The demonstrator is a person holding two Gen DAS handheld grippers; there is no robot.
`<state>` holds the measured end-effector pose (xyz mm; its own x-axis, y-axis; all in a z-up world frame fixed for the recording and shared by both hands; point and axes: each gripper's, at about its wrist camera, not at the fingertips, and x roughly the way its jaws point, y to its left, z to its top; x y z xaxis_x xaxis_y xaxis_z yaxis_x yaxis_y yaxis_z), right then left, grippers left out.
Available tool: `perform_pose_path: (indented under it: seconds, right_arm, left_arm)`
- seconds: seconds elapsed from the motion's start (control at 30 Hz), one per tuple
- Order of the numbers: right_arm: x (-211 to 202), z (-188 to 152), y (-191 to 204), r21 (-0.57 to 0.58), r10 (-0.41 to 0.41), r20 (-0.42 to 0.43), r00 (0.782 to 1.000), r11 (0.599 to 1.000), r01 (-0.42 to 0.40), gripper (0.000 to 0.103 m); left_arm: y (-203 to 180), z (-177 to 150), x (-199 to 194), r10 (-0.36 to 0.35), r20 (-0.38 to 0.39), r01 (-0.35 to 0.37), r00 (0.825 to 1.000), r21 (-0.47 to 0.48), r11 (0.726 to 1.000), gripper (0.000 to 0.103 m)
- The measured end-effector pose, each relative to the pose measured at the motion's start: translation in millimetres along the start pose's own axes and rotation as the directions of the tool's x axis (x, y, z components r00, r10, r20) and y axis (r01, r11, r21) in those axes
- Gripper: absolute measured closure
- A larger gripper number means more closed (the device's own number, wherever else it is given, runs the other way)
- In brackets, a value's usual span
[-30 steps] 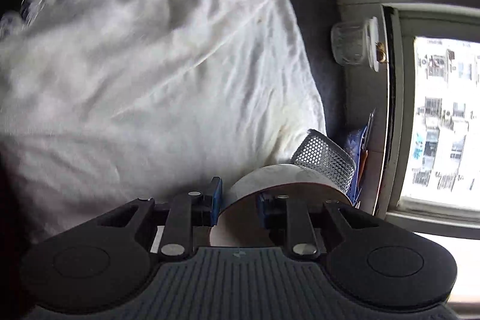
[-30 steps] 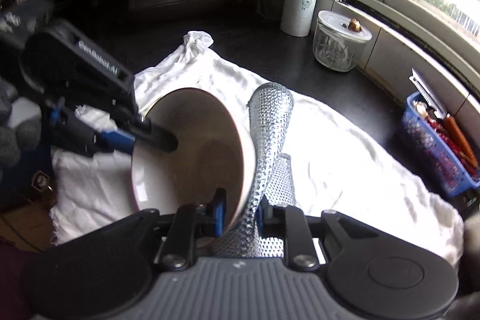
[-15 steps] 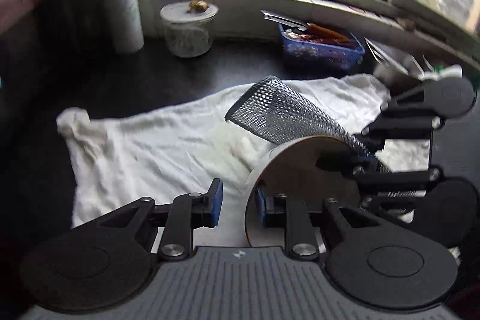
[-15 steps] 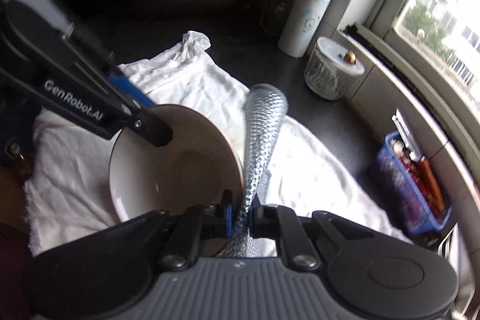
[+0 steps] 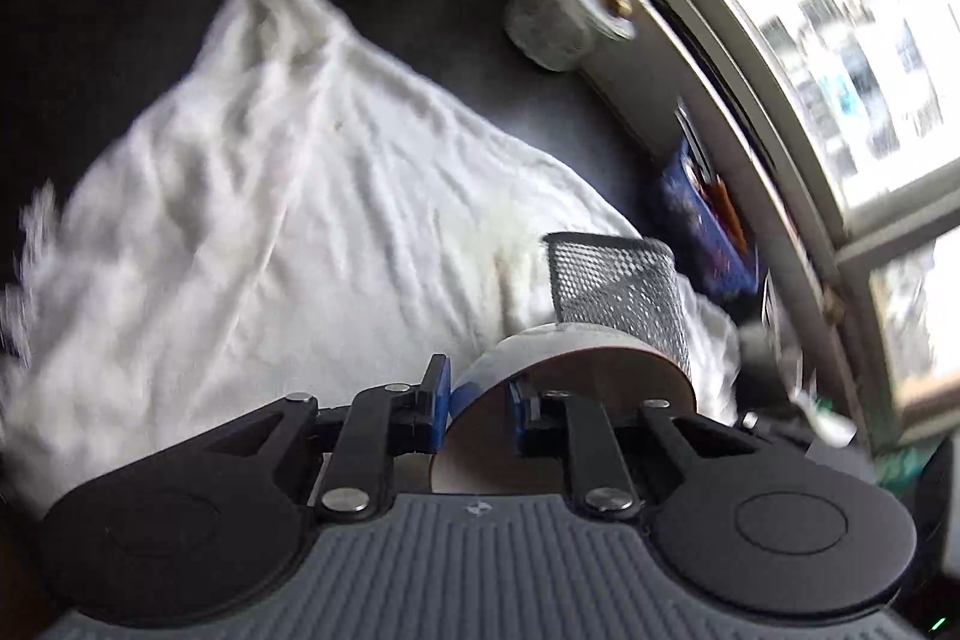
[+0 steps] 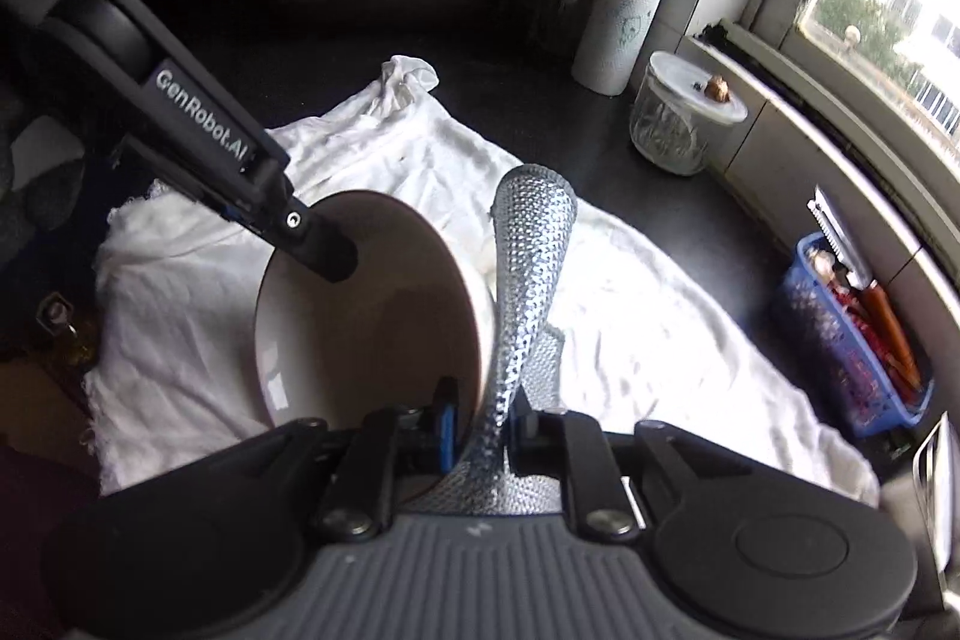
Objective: Clean bowl
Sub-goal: 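Hold the bowl with the left gripper while the right gripper rubs the pad along the outside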
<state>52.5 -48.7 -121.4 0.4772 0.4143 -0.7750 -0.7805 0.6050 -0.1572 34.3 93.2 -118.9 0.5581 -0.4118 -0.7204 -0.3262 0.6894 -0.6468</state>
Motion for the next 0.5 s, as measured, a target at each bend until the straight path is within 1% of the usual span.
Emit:
perform_pose_path:
  seconds: [0.07,0.13,0.2,0.23,0.3,0.33,0.37,0.4,0.43,0.47,0.5]
  right_arm:
    - [0,0,1,0.014,0.013,-0.001,1.0,1.0,-0.013,0.084]
    - [0,-1,2,0.019,0.013,0.001,1.0,1.0,-0.013,0.084]
    - [0,-1,2,0.033,0.015,0.001,1.0,0.999,-0.015,0.084]
    - [0,-1,1,0.037,0.018,0.0,1.0,0.999,-0.018,0.084]
    - [3,-2,2,0.04,0.017,-0.012,1.0,0.999,-0.017,0.084]
    - [3,-4,2,0.045,0.021,-0.015,1.0,0.999,-0.02,0.084]
    - [4,-5,2,0.049,0.024,-0.018,1.0,0.999,-0.023,0.084]
    - [4,-6,2,0.054,0.027,-0.021,0.999,0.998,-0.025,0.084]
    - [5,-7,1,0.058,0.029,-0.024,0.999,0.998,-0.027,0.084]
    - [5,-7,1,0.061,0.03,-0.026,0.999,0.998,-0.028,0.085]
    - [5,-7,1,0.058,0.026,-0.024,0.999,0.998,-0.025,0.086]
  left_arm:
    - [13,-4,4,-0.027,-0.019,0.024,0.999,-0.115,0.993,0.083]
    - [26,-9,8,-0.055,-0.035,0.046,0.998,-0.23,0.972,0.083]
    - [39,-13,13,-0.086,-0.048,0.064,0.995,-0.341,0.938,0.083]
    - [46,-16,15,-0.101,-0.053,0.072,0.993,-0.395,0.916,0.083]
    - [59,-20,19,-0.133,-0.06,0.086,0.989,-0.5,0.862,0.083]
    - [62,-21,20,-0.142,-0.063,0.088,0.988,-0.525,0.846,0.083]
    - [55,-18,19,-0.124,-0.068,0.079,0.99,-0.462,0.883,0.084]
    - [40,-14,16,-0.078,-0.069,0.051,0.995,-0.332,0.942,0.084]
    - [25,-10,13,-0.033,-0.063,0.02,0.997,-0.195,0.981,0.084]
    - [10,-6,11,0.011,-0.051,-0.014,0.999,-0.054,0.998,0.084]
    - [-6,-3,8,0.055,-0.031,-0.052,0.998,0.094,0.994,0.084]
